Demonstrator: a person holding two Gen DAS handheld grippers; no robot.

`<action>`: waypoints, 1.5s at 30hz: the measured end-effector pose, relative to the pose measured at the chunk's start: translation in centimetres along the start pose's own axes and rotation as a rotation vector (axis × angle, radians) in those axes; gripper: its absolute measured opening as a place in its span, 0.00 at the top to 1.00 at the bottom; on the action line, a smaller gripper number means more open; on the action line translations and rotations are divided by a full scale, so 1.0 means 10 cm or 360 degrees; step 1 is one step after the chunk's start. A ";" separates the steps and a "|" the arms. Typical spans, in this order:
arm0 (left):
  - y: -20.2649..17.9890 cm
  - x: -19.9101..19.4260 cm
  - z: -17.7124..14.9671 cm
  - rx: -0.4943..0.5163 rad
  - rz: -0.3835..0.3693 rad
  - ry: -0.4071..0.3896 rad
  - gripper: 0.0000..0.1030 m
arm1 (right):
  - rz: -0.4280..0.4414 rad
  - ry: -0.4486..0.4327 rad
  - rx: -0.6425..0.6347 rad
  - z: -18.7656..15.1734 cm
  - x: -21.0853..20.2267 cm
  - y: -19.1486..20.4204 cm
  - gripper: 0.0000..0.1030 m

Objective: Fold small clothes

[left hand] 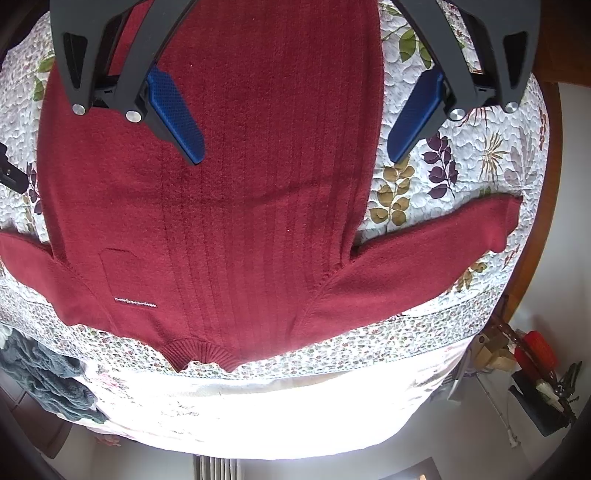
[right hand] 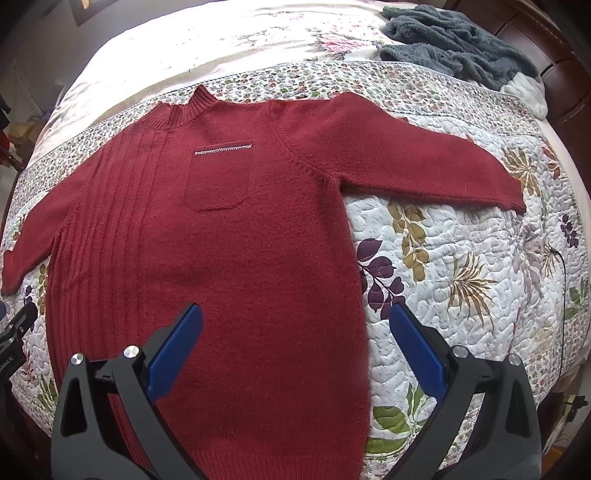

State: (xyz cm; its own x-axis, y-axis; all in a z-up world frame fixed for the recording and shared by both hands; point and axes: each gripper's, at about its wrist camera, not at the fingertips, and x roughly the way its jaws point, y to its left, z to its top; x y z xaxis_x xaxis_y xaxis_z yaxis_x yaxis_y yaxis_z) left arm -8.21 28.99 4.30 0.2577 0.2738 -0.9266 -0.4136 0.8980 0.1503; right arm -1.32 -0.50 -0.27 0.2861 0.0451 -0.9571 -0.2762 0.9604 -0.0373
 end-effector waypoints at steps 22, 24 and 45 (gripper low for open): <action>0.01 0.00 0.05 -0.0007 0.0020 -0.0023 0.04 | 0.0013 -0.0010 -0.0005 0.05 0.03 0.00 0.03; 0.00 0.01 0.05 -0.0007 0.0021 -0.0024 0.04 | 0.0012 -0.0012 -0.0008 0.04 0.03 0.00 0.03; -0.64 0.10 0.50 0.0067 -0.0047 -0.0118 0.04 | 0.0134 -0.0087 0.0383 0.47 0.25 -1.60 0.03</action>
State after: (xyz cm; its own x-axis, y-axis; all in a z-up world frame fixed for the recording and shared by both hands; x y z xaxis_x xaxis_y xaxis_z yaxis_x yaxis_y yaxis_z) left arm -0.97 25.23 4.13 0.3340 0.2701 -0.9031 -0.3682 0.9193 0.1388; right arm 8.15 -14.44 -0.69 0.3223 0.1362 -0.9368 -0.0765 0.9901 0.1176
